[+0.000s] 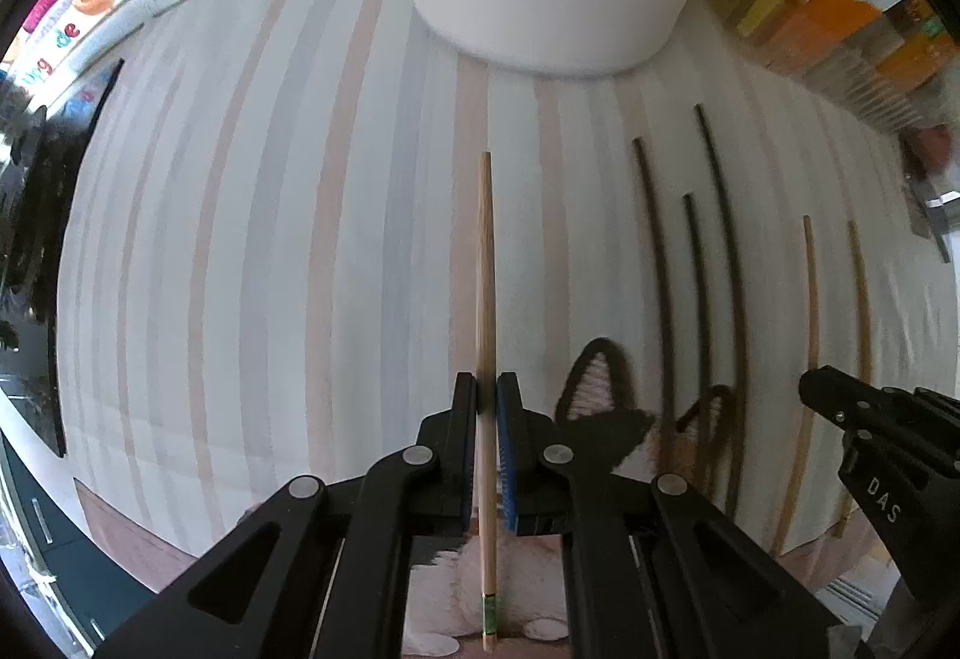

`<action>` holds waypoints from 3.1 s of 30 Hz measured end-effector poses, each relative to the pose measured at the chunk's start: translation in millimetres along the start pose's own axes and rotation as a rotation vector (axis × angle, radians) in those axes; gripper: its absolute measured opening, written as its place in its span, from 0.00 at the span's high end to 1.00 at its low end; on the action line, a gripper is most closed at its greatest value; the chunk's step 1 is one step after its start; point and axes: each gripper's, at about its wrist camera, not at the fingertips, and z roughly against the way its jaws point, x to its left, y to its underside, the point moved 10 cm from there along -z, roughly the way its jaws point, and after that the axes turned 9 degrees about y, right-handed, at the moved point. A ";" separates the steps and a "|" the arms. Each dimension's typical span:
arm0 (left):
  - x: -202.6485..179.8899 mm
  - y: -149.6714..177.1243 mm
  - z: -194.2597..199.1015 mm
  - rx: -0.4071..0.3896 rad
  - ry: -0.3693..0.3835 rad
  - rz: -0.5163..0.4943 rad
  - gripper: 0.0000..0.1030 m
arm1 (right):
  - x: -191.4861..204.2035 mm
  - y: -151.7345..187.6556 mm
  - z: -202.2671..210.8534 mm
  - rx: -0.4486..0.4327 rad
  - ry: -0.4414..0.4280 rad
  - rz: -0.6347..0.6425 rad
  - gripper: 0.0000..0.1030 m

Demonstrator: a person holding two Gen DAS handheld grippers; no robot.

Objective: Organize utensils
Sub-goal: 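Hold both grasped chopsticks closed above the mat, then lift both held chopsticks and carry them over the beige utensil holder, then open both tools to drop the chopsticks into the holder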

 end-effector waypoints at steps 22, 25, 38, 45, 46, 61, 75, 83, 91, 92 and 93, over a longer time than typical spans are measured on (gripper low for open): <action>-13.7 1.2 120.8 -0.248 0.037 -0.033 0.96 | -34.0 0.4 96.3 -0.225 -0.143 -0.036 0.93; -12.1 -6.0 137.7 -0.281 0.050 -0.034 0.96 | -34.3 -2.4 116.3 -0.262 -0.162 -0.034 0.93; -46.5 -53.2 223.3 -0.465 0.135 -0.079 0.96 | -29.0 -32.6 208.4 -0.425 -0.252 -0.056 0.93; -57.8 -92.0 264.5 -0.546 0.181 -0.087 0.96 | -28.8 -58.6 259.4 -0.516 -0.289 -0.063 0.93; -58.6 -99.9 271.2 -0.561 0.186 -0.085 0.96 | -28.7 -62.2 266.5 -0.529 -0.291 -0.063 0.93; -46.7 -212.3 330.6 -0.698 0.230 -0.037 0.96 | -29.7 -161.5 367.5 -0.723 -0.309 -0.112 0.93; -27.5 -285.6 327.2 -0.808 0.175 -0.023 0.96 | -8.9 -270.2 393.0 -0.910 -0.273 -0.166 0.93; -8.3 -295.4 282.7 -0.756 0.166 0.015 0.96 | 19.1 -286.7 372.1 -0.979 -0.230 -0.123 0.93; -4.8 -291.1 263.1 -0.718 0.169 0.008 0.96 | 25.2 -292.5 348.7 -0.913 -0.237 -0.112 0.93; -4.9 -290.0 262.0 -0.714 0.169 0.005 0.96 | 25.6 -292.6 346.7 -0.906 -0.233 -0.110 0.93; -5.1 -288.9 261.4 -0.710 0.167 0.002 0.96 | 26.6 -289.8 344.8 -0.901 -0.230 -0.109 0.93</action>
